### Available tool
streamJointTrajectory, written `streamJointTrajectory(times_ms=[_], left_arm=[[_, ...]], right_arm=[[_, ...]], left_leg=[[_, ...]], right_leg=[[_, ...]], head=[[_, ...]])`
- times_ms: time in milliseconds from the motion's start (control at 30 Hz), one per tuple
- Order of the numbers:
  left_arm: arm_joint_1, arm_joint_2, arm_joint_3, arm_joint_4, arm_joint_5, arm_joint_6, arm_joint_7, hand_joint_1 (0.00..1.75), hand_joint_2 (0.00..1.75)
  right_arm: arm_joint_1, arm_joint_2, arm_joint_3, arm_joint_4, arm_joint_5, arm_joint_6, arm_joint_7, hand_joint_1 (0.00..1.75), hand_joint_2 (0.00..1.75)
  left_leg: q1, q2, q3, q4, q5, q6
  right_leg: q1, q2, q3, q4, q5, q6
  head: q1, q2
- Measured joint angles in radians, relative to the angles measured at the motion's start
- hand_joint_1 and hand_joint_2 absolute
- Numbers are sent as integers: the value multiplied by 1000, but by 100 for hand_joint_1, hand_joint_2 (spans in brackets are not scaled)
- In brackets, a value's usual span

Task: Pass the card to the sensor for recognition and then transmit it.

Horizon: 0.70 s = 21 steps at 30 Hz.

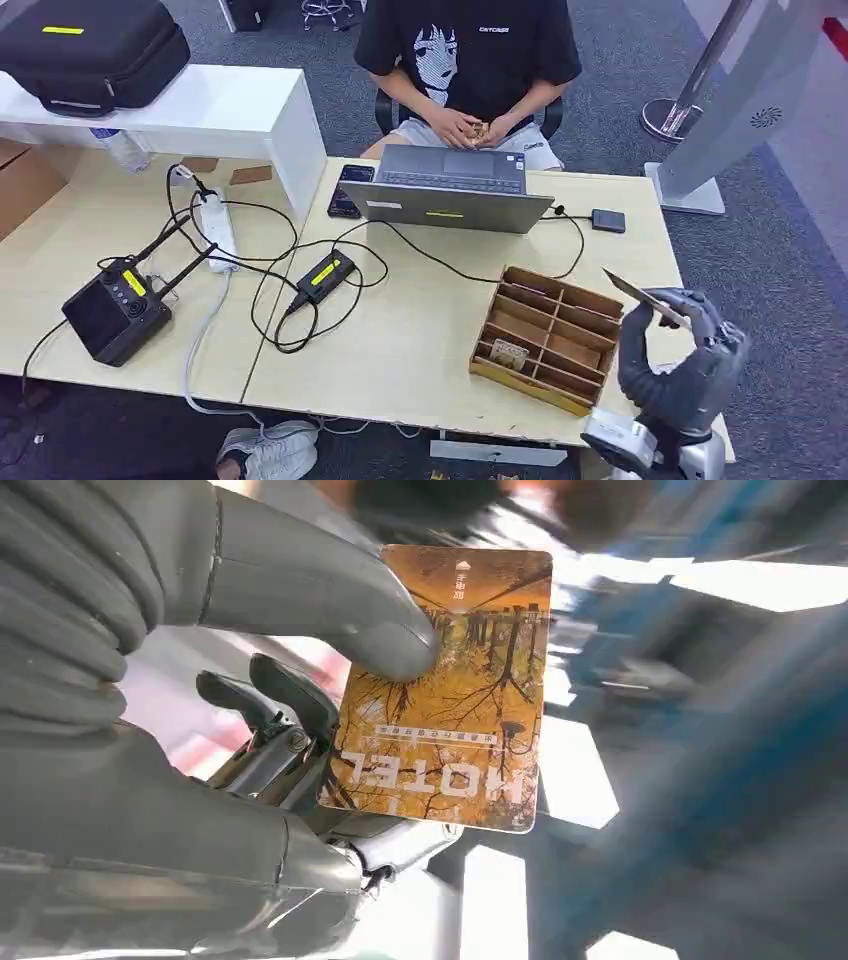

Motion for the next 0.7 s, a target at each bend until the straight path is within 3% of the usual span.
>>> streamJointTrajectory(times_ms=[133, 267, 433, 700], left_arm=[[2, -5, 34, 0, 34, 21, -4, 0, 175], [2, -10, 58, 0, 45, 28, -5, 0, 175], [3, -10, 70, 0, 46, 30, -6, 0, 175], [4, -10, 71, 0, 39, 30, -4, 0, 175]], right_arm=[[108, -35, -17, 10, -237, 57, 120, 175, 175], [159, -74, -63, 75, -282, 123, 185, 175, 175], [185, -81, -164, 142, -208, 146, 203, 175, 175], [183, -80, -264, 207, -32, 116, 246, 175, 175]], left_leg=[[0, 1, -1, 0, 0, 1], [-1, 0, 0, 0, -1, 1], [-1, 2, -1, 0, -1, 1], [-1, 2, -1, 0, -1, 1]], right_leg=[[0, 1, 0, 0, 0, 0], [-1, 0, -1, -1, -1, 1], [-1, 1, -1, -1, 0, 0], [-1, 1, -1, -1, 0, 0]], head=[[0, 0], [0, 0], [0, 0], [0, 0]])
